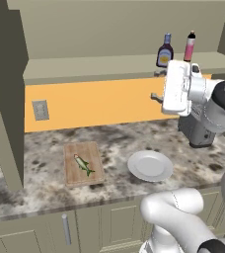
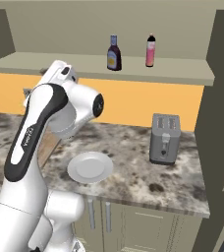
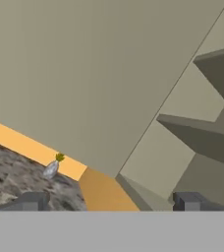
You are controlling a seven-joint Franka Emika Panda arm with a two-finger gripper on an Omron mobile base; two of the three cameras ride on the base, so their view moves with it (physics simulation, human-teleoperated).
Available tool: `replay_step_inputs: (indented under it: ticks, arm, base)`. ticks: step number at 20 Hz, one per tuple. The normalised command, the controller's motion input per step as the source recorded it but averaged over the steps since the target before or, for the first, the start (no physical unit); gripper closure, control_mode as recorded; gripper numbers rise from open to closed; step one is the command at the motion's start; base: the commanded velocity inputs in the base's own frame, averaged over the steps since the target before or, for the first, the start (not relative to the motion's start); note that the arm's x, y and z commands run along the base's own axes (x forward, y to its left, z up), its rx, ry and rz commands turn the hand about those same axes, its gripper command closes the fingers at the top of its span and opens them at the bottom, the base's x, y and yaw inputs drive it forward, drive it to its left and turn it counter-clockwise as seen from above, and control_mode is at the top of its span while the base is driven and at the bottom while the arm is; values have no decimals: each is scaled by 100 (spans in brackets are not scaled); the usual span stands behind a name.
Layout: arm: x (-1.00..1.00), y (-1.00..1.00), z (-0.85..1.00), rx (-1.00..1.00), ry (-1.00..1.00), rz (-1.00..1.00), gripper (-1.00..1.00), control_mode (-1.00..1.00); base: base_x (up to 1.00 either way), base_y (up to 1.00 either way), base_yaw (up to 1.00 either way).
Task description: Pick the fish from the plate and place it on the cutting board. Then pick the condiment bottle from the cabinet and place it next to the cutting board.
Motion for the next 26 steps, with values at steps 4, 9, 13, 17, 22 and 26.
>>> replay_step_inputs:
  ticks: [4, 9, 13, 17, 22, 26]
  arm:
    - [18, -22, 10, 8, 4, -9, -100, -100]
    - [19, -27, 24, 8, 7, -10, -100, -100]
    - [13, -29, 26, 5, 7, -9, -100, -100]
    - [6, -30, 13, 4, 1, -4, -100, -100]
    - [11, -35, 9, 4, 0, 0, -100, -100]
    - [16, -28, 9, 3, 0, -1, -100, -100]
  base:
    - [0, 0, 0]
    - [0, 0, 0]
    - [0, 0, 0]
    - [0, 0, 0]
    - [0, 0, 0]
    - [0, 0, 0]
